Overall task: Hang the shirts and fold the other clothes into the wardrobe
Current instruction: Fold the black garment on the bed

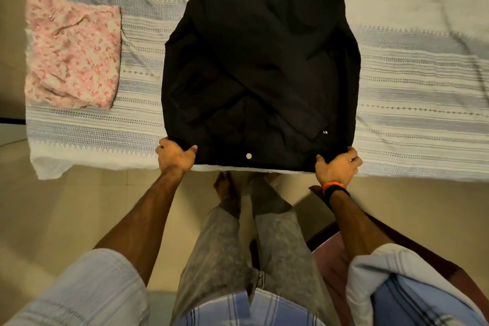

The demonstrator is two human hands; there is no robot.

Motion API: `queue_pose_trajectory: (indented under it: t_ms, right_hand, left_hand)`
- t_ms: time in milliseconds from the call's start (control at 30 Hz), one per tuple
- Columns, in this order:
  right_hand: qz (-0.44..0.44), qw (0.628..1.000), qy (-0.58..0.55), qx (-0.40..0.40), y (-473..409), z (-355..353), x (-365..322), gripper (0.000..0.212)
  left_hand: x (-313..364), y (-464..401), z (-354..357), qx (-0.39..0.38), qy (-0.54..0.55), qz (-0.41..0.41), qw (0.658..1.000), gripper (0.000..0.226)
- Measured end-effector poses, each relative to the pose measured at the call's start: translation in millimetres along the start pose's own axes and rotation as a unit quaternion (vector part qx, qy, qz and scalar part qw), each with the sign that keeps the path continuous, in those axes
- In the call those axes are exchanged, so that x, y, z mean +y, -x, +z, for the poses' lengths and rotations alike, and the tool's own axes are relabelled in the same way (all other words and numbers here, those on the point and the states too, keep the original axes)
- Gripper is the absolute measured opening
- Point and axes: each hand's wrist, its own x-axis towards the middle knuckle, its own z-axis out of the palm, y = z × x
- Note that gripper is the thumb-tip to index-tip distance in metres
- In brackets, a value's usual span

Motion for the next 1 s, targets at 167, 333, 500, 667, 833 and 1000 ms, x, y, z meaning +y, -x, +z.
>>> queue_pose_trajectory:
  t_ms: [167,333,500,667,833,1000]
  right_hand:
    - [0.062,0.993,-0.101,-0.017,-13,0,17,0.069]
    - [0.099,0.982,-0.146,-0.064,-22,-19,30,0.044]
    - [0.167,0.938,-0.289,-0.094,-20,-40,25,0.016]
    - [0.177,0.885,-0.425,-0.073,-3,-78,-11,0.016]
    - [0.155,0.838,-0.519,-0.070,-4,-115,-59,0.014]
    - [0.124,0.815,-0.560,-0.081,-36,-141,-121,0.014]
  left_hand:
    - [-20,-7,-3,-0.008,0.068,-0.008,0.998,0.058]
    - [-36,-8,-8,-0.084,0.263,-0.067,0.959,0.025]
    - [-19,11,-25,-0.149,0.463,-0.136,0.863,0.020]
    - [16,22,-65,-0.151,0.520,-0.111,0.833,0.024]
    - [58,7,-102,-0.161,0.534,-0.067,0.827,0.032]
    - [120,-11,-125,-0.158,0.553,-0.058,0.816,0.018]
